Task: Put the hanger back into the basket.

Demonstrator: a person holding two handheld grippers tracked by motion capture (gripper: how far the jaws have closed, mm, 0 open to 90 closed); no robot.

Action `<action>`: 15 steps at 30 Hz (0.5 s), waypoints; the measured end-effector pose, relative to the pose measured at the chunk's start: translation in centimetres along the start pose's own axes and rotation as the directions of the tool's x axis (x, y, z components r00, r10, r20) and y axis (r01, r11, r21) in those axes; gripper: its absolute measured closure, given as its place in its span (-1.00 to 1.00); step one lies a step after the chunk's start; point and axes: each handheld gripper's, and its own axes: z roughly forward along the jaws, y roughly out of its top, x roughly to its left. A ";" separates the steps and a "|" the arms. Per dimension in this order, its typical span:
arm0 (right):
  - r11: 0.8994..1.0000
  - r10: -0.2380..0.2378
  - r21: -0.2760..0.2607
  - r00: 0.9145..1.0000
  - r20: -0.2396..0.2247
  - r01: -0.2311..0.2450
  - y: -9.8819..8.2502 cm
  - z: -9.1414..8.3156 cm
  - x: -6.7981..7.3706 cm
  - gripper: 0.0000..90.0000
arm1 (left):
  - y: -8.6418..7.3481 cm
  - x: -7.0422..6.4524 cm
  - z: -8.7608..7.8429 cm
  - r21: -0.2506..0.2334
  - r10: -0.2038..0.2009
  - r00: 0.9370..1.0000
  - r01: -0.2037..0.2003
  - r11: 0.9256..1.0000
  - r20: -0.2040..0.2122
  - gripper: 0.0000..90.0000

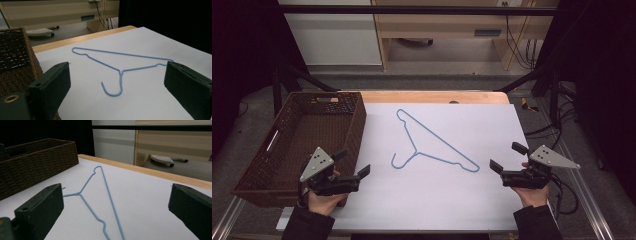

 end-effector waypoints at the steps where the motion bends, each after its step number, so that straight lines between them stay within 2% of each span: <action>1: 1.000 0.000 0.000 1.000 0.000 0.000 0.0 0.0 0.0 -0.99 | 0.0 0.0 0.0 0.000 0.000 1.000 0.000 1.000 0.000 -0.85; 9: 0.999 -0.010 0.036 1.000 -0.007 0.010 -0.2 0.6 0.3 -0.98 | 0.2 -1.5 0.5 0.000 0.021 0.999 -0.021 1.000 0.038 -0.84; 15: 0.997 -0.033 0.074 0.999 -0.038 0.035 0.0 1.7 1.0 -0.95 | -0.1 -2.6 1.4 0.021 0.032 0.997 -0.033 0.999 0.066 -0.83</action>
